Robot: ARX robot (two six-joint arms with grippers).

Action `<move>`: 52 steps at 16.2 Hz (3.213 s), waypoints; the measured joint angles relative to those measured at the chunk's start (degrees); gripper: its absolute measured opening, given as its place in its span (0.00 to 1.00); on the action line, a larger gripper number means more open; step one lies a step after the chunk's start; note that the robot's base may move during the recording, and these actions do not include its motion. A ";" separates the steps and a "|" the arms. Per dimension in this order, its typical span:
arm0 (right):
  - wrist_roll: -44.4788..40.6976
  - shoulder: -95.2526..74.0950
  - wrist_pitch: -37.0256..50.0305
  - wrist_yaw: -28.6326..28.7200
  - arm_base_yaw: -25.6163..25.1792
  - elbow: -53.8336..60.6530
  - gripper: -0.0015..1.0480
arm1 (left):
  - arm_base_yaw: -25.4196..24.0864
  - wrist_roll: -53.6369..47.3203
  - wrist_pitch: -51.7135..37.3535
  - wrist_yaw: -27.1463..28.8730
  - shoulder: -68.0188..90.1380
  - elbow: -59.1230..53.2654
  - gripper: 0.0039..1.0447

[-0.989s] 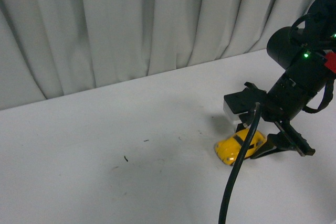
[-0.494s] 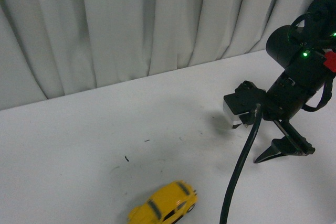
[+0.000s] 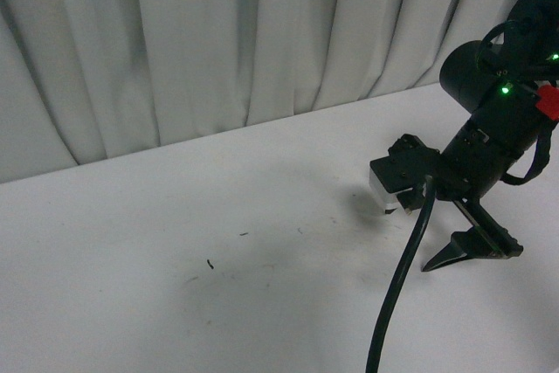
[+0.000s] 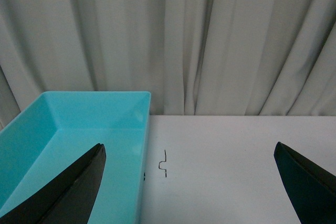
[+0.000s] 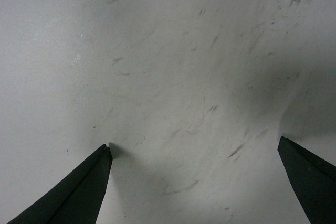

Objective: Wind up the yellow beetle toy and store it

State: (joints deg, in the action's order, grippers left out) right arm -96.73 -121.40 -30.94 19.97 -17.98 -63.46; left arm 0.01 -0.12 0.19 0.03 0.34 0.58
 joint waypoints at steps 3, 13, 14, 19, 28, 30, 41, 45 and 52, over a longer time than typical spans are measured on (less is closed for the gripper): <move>-0.04 0.00 0.13 0.02 0.00 0.09 0.93 | 0.00 0.00 0.00 0.00 0.00 0.00 0.94; -1.66 2.71 5.11 5.44 4.92 0.48 0.93 | 0.00 0.00 0.00 0.00 0.00 0.00 0.94; -2.19 7.72 6.16 7.58 6.38 0.85 0.93 | 0.00 0.00 0.00 0.00 0.00 0.00 0.94; -2.62 20.50 4.72 9.31 6.73 -1.20 0.93 | 0.00 0.00 0.00 0.00 0.00 0.00 0.94; 90.82 71.17 64.76 -19.78 17.97 48.96 0.11 | 0.00 0.00 0.00 -0.09 0.00 0.00 0.94; 94.12 75.89 64.83 -19.85 17.97 51.52 0.02 | 0.00 0.00 0.02 0.00 0.00 0.00 0.94; 95.86 95.38 54.38 -19.87 17.97 60.92 0.02 | 0.00 0.00 0.00 0.00 0.00 0.00 0.94; 95.89 100.17 51.87 -19.85 17.97 62.88 0.02 | 0.00 0.00 0.00 0.00 0.00 0.00 0.94; 95.89 109.02 43.39 -19.85 17.97 62.88 0.02 | 0.00 0.00 0.00 -0.02 0.00 0.00 0.94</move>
State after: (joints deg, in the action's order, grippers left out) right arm -0.84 -12.38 12.45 0.12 -0.01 -0.58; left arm 0.01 -0.12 0.19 0.01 0.34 0.58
